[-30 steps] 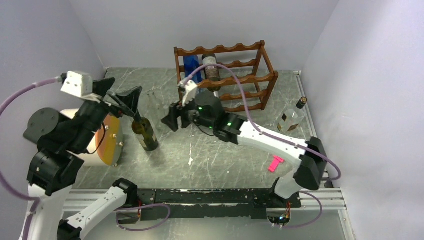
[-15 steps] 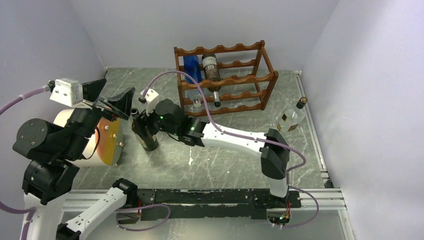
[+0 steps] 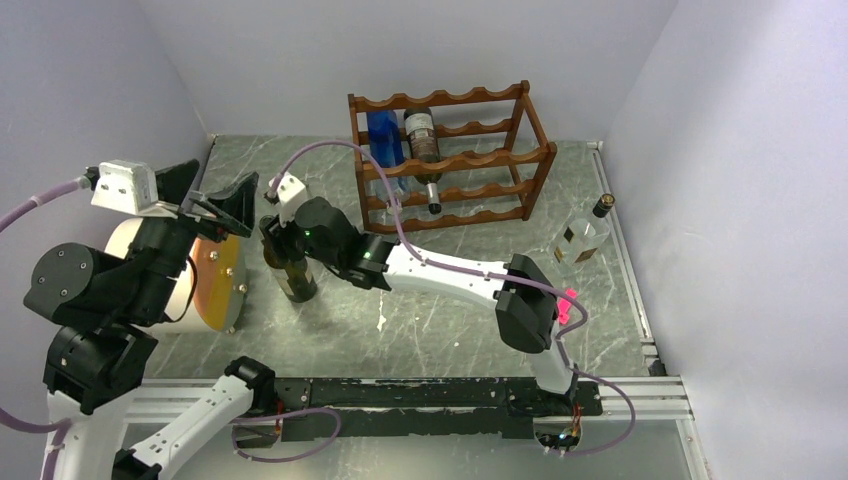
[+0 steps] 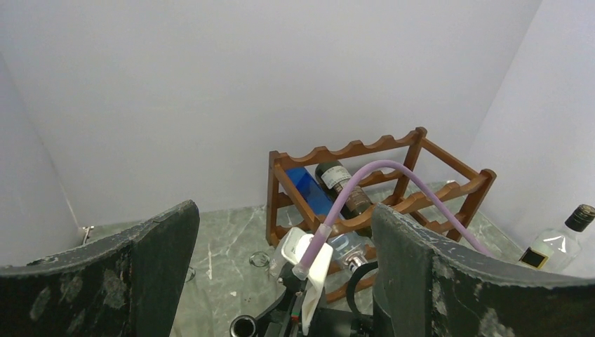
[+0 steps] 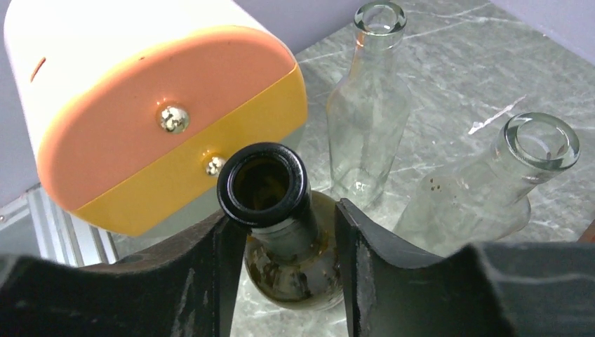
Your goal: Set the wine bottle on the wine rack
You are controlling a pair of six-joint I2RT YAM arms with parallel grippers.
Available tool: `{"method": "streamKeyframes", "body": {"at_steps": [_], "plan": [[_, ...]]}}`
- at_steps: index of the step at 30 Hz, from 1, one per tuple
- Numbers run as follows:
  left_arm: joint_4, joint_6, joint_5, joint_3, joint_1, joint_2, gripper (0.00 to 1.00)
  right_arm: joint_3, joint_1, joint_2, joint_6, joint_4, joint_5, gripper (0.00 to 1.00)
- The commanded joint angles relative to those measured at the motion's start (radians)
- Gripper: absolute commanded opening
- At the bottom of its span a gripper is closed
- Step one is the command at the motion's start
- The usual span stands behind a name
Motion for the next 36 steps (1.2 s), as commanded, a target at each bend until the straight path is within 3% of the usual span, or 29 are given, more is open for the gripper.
{"method": "streamKeyframes", "body": {"at_steps": [1, 3, 8, 12, 22, 30, 36], "plan": [[0.026, -0.009, -0.039, -0.011, -0.003, -0.02, 0.96, 0.024, 0.005, 0.039, -0.042, 0.078, 0.042, 0.48], [0.019, -0.015, -0.057, -0.011, -0.003, -0.021, 0.96, 0.031, 0.005, 0.049, -0.049, 0.085, 0.046, 0.42], [0.014, -0.019, -0.064, -0.012, -0.004, -0.017, 0.96, -0.014, 0.011, 0.013, -0.057, 0.126, 0.066, 0.11], [0.009, -0.025, -0.053, -0.013, -0.004, -0.009, 0.96, -0.095, 0.023, -0.089, -0.068, 0.166, 0.112, 0.0], [0.054, -0.085, 0.017, -0.113, -0.004, 0.019, 0.96, -0.403, 0.021, -0.426, -0.038, 0.184, 0.195, 0.0], [0.028, -0.039, 0.144, -0.187, -0.004, 0.081, 0.96, -0.592, 0.004, -0.716, 0.034, -0.031, 0.375, 0.0], [0.138, -0.063, 0.249, -0.377, -0.003, 0.076, 0.96, -0.646, 0.004, -0.886, 0.089, -0.181, 0.491, 0.0]]}}
